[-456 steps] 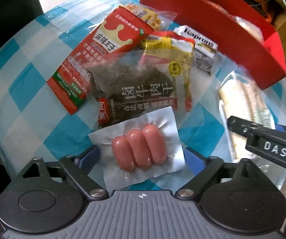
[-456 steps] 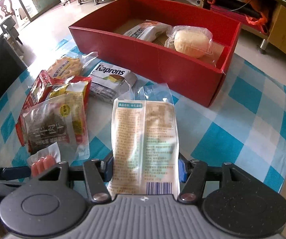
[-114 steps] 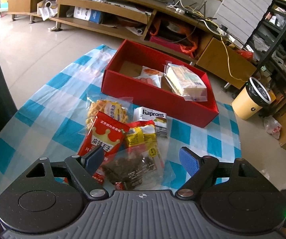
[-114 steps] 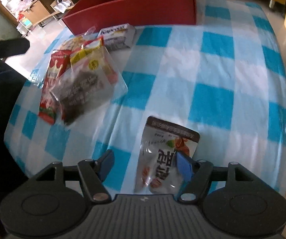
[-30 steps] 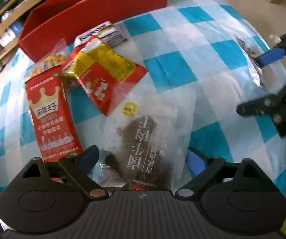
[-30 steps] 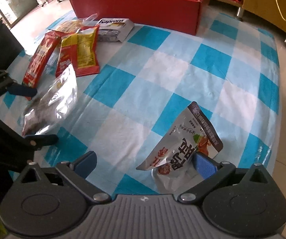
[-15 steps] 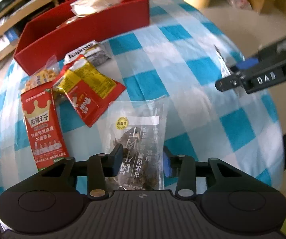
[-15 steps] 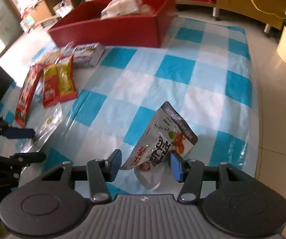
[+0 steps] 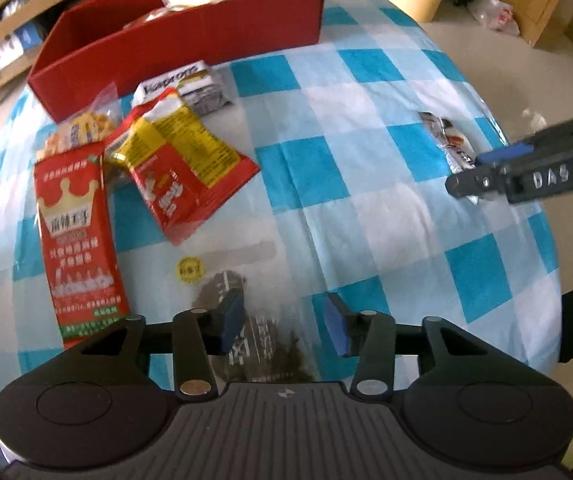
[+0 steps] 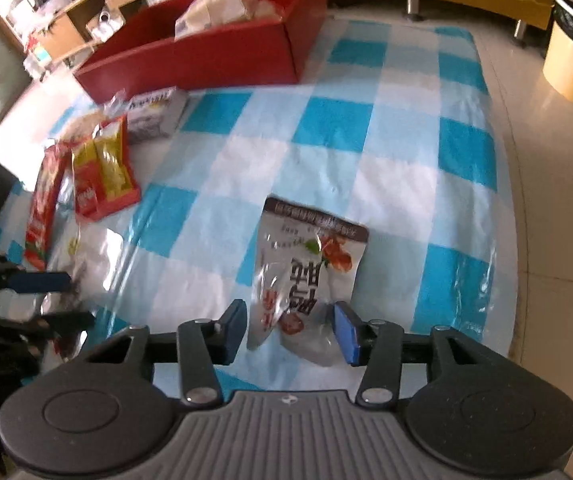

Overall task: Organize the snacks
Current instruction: 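Close left tool on beef-jerky bag and lift it while right holds pouch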

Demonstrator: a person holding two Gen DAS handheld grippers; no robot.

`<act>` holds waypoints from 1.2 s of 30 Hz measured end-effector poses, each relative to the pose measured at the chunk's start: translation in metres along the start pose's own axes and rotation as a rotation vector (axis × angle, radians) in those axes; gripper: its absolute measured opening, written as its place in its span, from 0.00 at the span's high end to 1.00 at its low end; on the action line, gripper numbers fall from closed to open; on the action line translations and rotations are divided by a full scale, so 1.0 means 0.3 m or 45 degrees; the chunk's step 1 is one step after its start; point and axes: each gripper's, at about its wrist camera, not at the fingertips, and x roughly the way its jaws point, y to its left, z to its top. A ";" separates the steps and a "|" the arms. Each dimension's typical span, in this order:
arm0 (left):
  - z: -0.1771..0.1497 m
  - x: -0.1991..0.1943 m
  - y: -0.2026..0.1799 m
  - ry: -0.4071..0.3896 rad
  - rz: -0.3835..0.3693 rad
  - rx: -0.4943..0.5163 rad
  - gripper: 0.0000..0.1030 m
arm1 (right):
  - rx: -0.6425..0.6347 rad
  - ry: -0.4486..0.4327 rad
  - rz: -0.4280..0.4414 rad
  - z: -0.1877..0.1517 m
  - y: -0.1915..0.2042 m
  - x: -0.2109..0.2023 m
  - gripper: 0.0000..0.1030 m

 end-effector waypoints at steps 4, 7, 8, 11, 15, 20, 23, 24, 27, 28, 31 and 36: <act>-0.002 -0.011 0.014 -0.008 -0.005 -0.022 0.26 | 0.087 -0.049 0.031 0.018 -0.037 -0.028 0.41; -0.008 -0.014 0.036 -0.006 -0.008 -0.053 0.14 | 0.052 -0.019 -0.002 0.033 -0.028 -0.006 0.24; -0.010 -0.013 0.040 -0.002 0.001 -0.055 0.14 | 0.029 0.011 -0.030 0.035 -0.019 0.020 0.24; -0.016 -0.008 0.050 0.013 0.011 -0.062 0.14 | -0.051 0.033 -0.048 0.044 0.021 0.057 0.12; -0.032 0.006 0.073 0.043 0.028 -0.084 0.13 | -0.148 0.018 -0.136 0.024 0.080 0.073 0.21; -0.048 0.020 0.095 0.079 0.019 -0.099 0.08 | -0.242 -0.032 -0.081 0.003 0.106 0.044 0.49; -0.059 0.039 0.099 0.122 0.006 -0.100 0.07 | -0.231 -0.034 -0.060 0.008 0.098 0.039 0.50; -0.063 0.040 0.095 0.119 0.017 -0.087 0.07 | -0.227 -0.034 -0.047 0.008 0.097 0.037 0.50; -0.063 0.053 0.074 0.115 0.053 -0.039 0.05 | -0.222 -0.038 -0.031 0.005 0.095 0.028 0.50; -0.062 0.057 0.066 0.114 0.071 -0.029 0.05 | -0.225 -0.044 -0.035 0.005 0.098 0.026 0.50; -0.056 0.042 0.047 0.080 0.082 -0.011 0.17 | -0.210 -0.066 -0.025 0.013 0.095 0.010 0.50; -0.042 0.001 0.073 0.042 0.085 -0.097 0.34 | -0.206 -0.100 -0.001 0.023 0.097 -0.017 0.50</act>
